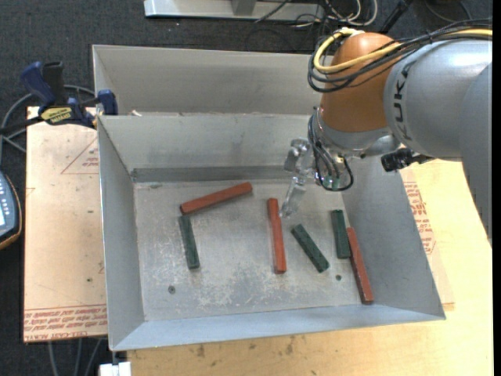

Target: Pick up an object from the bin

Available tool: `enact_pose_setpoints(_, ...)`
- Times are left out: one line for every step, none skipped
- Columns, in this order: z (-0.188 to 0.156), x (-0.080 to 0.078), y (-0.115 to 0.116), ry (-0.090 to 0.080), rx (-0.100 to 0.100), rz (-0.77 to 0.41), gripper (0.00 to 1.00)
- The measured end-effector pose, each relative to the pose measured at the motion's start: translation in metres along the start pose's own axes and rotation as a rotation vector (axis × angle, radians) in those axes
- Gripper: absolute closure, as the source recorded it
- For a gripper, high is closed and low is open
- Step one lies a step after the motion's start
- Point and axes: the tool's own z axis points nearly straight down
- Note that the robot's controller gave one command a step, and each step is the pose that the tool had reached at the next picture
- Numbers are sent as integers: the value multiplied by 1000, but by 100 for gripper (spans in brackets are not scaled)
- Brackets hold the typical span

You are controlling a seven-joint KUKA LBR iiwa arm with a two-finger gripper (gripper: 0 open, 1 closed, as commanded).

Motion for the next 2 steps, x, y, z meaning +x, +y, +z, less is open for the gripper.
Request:
enact_pose_setpoints(91, 11, -27, 7, 0, -464, 0)
enact_pose_setpoints(89, 21, 40, 2, -2, -846, 0)
